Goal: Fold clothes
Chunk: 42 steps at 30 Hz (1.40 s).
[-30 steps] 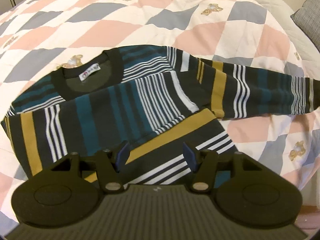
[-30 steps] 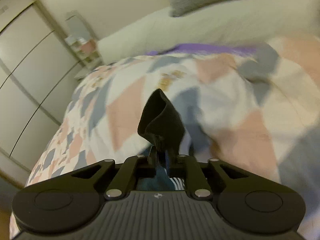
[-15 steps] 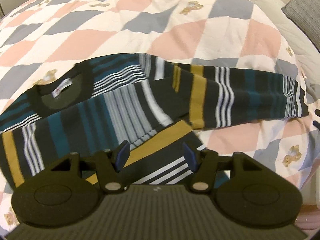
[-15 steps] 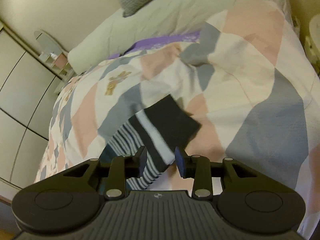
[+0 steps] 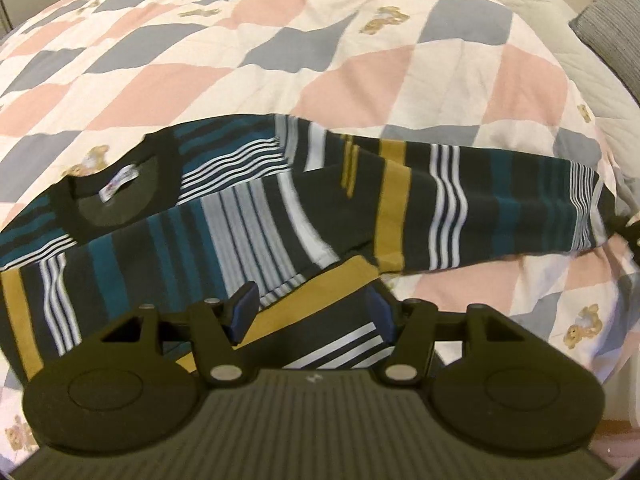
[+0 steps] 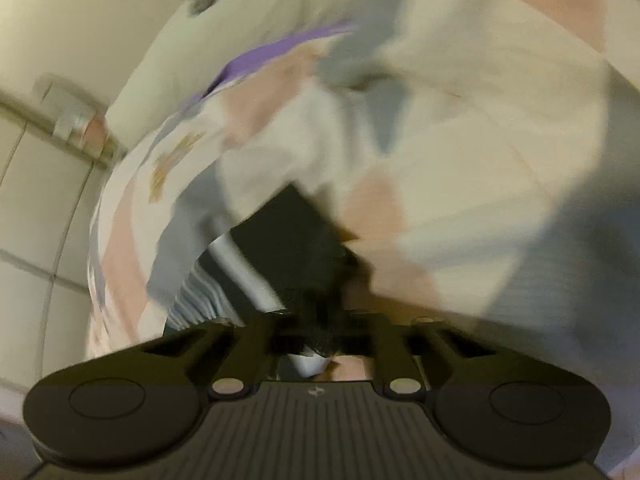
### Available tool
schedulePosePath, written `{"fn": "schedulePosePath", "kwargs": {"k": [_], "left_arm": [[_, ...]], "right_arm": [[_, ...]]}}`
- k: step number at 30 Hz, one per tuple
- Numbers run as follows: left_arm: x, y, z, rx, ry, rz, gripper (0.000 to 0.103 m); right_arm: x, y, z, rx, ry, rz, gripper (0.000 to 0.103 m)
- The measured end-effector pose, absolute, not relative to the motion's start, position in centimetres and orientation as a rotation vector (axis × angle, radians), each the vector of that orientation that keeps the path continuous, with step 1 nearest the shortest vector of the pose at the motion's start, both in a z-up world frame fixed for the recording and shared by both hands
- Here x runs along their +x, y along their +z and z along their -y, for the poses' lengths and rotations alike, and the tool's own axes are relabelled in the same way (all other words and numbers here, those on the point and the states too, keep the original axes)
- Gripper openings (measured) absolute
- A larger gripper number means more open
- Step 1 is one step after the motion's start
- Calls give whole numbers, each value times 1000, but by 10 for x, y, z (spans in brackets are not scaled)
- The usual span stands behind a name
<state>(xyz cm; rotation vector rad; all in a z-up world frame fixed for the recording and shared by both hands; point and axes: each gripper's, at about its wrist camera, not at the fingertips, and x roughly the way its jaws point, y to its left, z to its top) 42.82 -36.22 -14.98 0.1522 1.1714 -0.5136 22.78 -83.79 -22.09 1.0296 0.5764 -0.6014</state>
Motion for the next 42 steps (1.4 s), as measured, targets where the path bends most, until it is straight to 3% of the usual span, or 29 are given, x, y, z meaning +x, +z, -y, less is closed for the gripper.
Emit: {"fn": "schedulePosePath", "kwargs": {"k": [5,11,20,26,29,32,38,42], "left_arm": [[417,-133,320,108,-482,-1160,54],[392,-106,252,71,-466,-1141,55],[376,-97,128,34,-358,-1140,56],[372,-108,66,13,-288,-1172,56],[373,-119,49,4,-257,-1197,56],[370,-129,43,-21,-251,-1221,56],[370,-159,59,-153,-289,-1276,55],[374,-193,75,-290,-278,-1313,55]], "right_arm": [[252,-160,768,679,-485,-567,5],[290,-117,667,561,-268,-566,5],[327,-98,508,536,-8,-618,5],[341,-114,379,529,235,-714,6],[348,-132,325,494,376,-824,17],[343,-144,296,436,415,-916,45],[321,-153,337,467,305,-971,55],[297,-176,398,556,141,-1042,55]]}}
